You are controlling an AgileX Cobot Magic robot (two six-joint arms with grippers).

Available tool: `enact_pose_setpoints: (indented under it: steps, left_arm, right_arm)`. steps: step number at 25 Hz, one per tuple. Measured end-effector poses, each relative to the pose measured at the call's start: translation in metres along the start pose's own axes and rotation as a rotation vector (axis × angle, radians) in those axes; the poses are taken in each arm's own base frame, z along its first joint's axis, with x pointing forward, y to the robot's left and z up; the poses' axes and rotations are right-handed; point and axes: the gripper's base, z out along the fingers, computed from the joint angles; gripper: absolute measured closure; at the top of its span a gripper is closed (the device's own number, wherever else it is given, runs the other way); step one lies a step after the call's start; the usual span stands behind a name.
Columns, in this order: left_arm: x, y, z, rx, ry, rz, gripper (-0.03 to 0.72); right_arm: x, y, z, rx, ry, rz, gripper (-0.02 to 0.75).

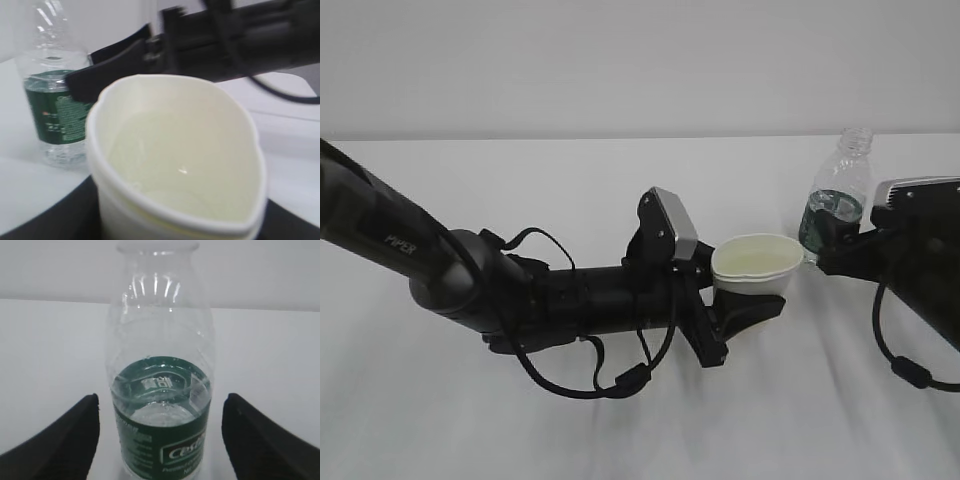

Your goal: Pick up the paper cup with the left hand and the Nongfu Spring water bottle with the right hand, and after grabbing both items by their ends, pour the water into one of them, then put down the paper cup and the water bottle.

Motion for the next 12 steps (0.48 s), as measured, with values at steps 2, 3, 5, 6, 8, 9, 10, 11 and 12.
enact_pose_setpoints:
  steps: [2, 3, 5, 6, 8, 9, 10, 11, 12]
  left_arm:
    - [0.0, 0.006, -0.004, -0.016, -0.001, -0.002, 0.29]
    - [0.0, 0.009, -0.005, -0.025, 0.001, -0.003, 0.29]
    - [0.001, 0.013, -0.008, -0.037, 0.002, -0.005, 0.29]
    - [0.001, 0.016, -0.01, -0.044, 0.002, -0.006, 0.29]
    - [0.001, 0.021, -0.013, -0.06, 0.001, -0.007, 0.29]
    - [0.001, 0.023, -0.015, -0.065, 0.001, -0.008, 0.29]
    - [0.001, 0.026, -0.017, -0.074, 0.001, -0.009, 0.29]
    - [0.001, 0.03, -0.019, -0.084, 0.0, -0.01, 0.29]
    - [0.002, 0.033, -0.021, -0.093, 0.002, -0.011, 0.29]
  right_arm:
    - [-0.005, 0.001, -0.014, 0.004, -0.002, 0.001, 0.166]
    - [-0.007, 0.001, -0.024, 0.006, 0.003, 0.003, 0.166]
    - [-0.011, 0.002, -0.038, 0.006, -0.002, 0.003, 0.166]
    - [-0.015, 0.002, -0.046, 0.007, -0.011, 0.002, 0.166]
    - [-0.02, 0.003, -0.06, 0.009, -0.02, 0.002, 0.166]
    - [-0.023, 0.004, -0.067, 0.009, -0.031, 0.001, 0.166]
    - [-0.027, 0.004, -0.076, 0.01, -0.046, 0.0, 0.166]
    - [-0.03, 0.004, -0.081, 0.011, -0.057, -0.001, 0.166]
    - [-0.032, 0.005, -0.087, 0.011, -0.066, -0.002, 0.166]
